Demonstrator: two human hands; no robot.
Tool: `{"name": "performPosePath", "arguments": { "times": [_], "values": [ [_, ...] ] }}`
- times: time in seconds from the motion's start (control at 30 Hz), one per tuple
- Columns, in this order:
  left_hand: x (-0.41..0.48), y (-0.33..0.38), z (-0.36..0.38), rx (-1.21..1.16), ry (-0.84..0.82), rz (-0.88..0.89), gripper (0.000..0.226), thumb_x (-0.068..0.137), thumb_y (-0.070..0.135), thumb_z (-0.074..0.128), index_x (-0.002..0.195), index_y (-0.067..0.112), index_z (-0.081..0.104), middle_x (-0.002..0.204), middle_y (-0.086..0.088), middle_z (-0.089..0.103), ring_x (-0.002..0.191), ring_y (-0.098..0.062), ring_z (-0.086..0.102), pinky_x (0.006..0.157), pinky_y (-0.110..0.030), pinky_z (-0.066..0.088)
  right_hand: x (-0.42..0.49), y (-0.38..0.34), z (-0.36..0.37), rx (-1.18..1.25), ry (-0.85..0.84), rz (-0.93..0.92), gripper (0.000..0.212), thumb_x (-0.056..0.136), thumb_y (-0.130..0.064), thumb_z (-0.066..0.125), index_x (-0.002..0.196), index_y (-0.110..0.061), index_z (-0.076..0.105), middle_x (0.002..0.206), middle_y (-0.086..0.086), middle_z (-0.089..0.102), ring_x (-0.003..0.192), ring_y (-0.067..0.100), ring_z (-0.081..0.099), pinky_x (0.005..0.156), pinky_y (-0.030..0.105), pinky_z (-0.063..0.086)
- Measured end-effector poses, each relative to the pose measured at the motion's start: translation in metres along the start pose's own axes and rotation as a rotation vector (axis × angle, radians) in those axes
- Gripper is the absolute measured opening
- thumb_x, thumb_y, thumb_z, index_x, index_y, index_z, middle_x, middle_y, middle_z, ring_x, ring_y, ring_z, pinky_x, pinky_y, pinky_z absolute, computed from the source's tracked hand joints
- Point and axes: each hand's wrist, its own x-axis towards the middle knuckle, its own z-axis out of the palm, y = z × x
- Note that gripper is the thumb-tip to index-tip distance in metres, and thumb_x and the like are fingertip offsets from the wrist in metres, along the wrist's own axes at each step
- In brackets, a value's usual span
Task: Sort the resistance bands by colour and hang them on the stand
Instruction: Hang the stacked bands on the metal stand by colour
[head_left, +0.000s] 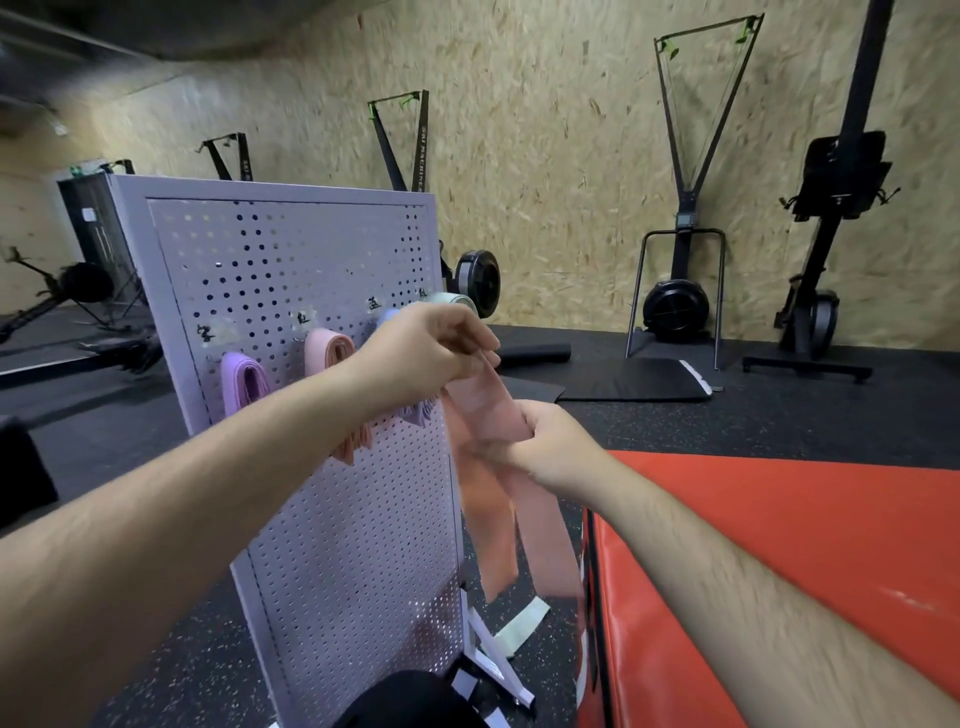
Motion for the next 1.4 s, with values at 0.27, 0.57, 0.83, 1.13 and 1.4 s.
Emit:
{"name": "performPosePath", "arguments": {
  "times": [0.27,0.57,0.83,1.13,1.4],
  "values": [
    [0.019,0.020,-0.053,0.205,0.118,-0.061,0.020,0.082,0.004,0.073,0.094,0.020,0.075,0.089,0.001,0.074,0.075,-0.011,0.065,0.067,-0.023,0.053,0.007,-0.021,0.016,-0.071,0.044,-0.042,0.055,0.075,-0.055,0.081,0.117,-0.033,0.053,0.109,-0.010,0.067,0.099,0.006,0.066,0.087,0.034,0.054],
    [0.036,0.049,-0.069,0.256,0.095,-0.172,0.016,0.078,0.003,0.074,0.082,0.016,0.080,0.078,-0.001,0.075,0.068,-0.011,0.066,0.079,-0.029,0.059,0.019,-0.068,0.046,-0.040,0.123,-0.051,0.076,0.070,-0.057,0.083,0.127,-0.031,0.040,0.109,-0.012,0.058,0.101,0.005,0.058,0.090,0.031,0.051],
    [0.040,0.043,-0.095,0.351,0.208,-0.317,0.026,0.072,0.012,0.070,0.096,0.003,0.077,0.081,-0.009,0.072,0.064,-0.021,0.050,0.055,-0.026,0.041,0.042,-0.071,0.055,-0.421,0.212,-0.180,0.028,0.088,-0.018,0.055,0.065,-0.015,0.040,0.079,0.002,0.046,0.062,0.017,0.045,0.055,0.031,0.036],
    [0.045,0.021,-0.150,0.370,0.394,-0.417,0.007,0.085,0.012,0.071,0.087,0.005,0.069,0.058,-0.002,0.056,0.025,-0.007,0.040,0.031,-0.011,0.025,0.096,-0.103,0.063,-0.394,0.232,-0.169,0.019,0.090,-0.028,0.062,0.071,-0.024,0.060,0.073,-0.007,0.062,0.070,0.015,0.058,0.058,0.027,0.043],
    [0.055,-0.018,-0.171,0.384,0.415,-0.409,0.014,0.082,0.013,0.067,0.092,0.008,0.076,0.075,-0.004,0.056,0.063,-0.020,0.043,0.053,-0.028,0.036,0.143,-0.111,0.073,-0.464,0.328,-0.124,0.012,0.081,-0.010,0.057,0.080,-0.017,0.067,0.085,-0.002,0.067,0.082,0.019,0.063,0.057,0.023,0.043]
  ]
}}
